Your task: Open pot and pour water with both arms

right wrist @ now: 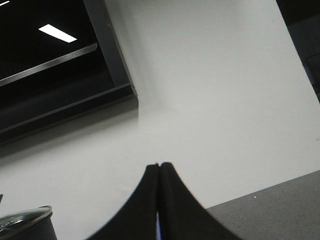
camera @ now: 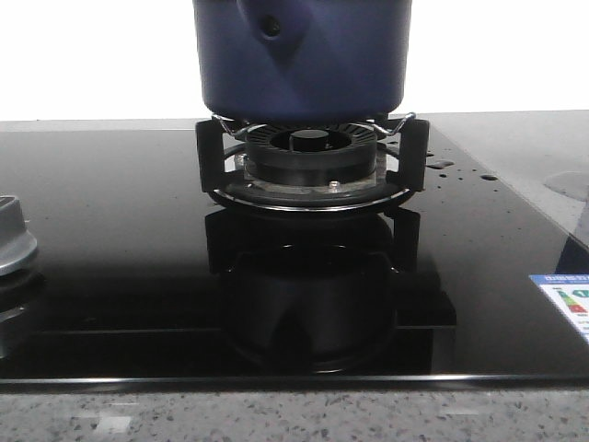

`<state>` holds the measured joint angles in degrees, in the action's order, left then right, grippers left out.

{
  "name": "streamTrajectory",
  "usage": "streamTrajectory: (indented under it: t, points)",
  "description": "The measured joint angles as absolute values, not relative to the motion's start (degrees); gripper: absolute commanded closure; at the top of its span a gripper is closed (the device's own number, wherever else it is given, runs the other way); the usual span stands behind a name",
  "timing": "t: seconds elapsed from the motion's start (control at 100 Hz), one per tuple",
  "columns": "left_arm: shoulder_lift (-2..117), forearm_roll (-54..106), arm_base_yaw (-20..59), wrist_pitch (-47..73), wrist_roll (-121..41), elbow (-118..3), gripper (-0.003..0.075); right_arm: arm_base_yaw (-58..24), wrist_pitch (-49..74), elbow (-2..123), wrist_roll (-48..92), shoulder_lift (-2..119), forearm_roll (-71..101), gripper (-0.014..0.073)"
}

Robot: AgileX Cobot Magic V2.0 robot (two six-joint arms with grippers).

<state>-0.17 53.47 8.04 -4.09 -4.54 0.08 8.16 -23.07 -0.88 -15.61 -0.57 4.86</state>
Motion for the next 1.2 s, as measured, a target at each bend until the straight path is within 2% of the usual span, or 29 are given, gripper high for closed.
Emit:
streamTrajectory:
  t: [0.34,0.54,0.69,0.82,0.94,1.03,1.2]
  points:
    - [-0.17,53.31,8.04,-2.21,-4.56,-0.06,0.0741,8.16,-20.92,-0.88,-16.51,-0.57,7.53,0.0657]
    - [3.05,42.78,8.04,10.16,-5.47,-6.30,0.0741,8.16,6.67,6.24,-17.93,-0.39,10.40,0.0657]
    - [13.32,32.58,8.04,18.90,-6.37,-14.77,0.0740,8.16,20.26,14.15,-17.48,5.02,9.26,0.0657]
    - [23.03,30.70,8.04,26.50,-11.79,-21.47,0.0738,8.16,33.13,20.77,-15.09,11.76,8.77,0.0657]
    - [31.71,36.80,8.04,32.31,-22.36,-26.79,0.0738,7.14,43.11,26.13,-14.13,17.81,9.32,0.0662]
    - [36.69,47.63,8.04,36.56,-34.57,-29.80,0.0738,5.57,48.69,29.13,-13.61,20.92,11.40,0.0665]
    - [45.55,71.39,8.04,44.37,-59.97,-33.76,0.0738,2.38,51.31,32.20,-6.80,23.98,18.98,0.0665]
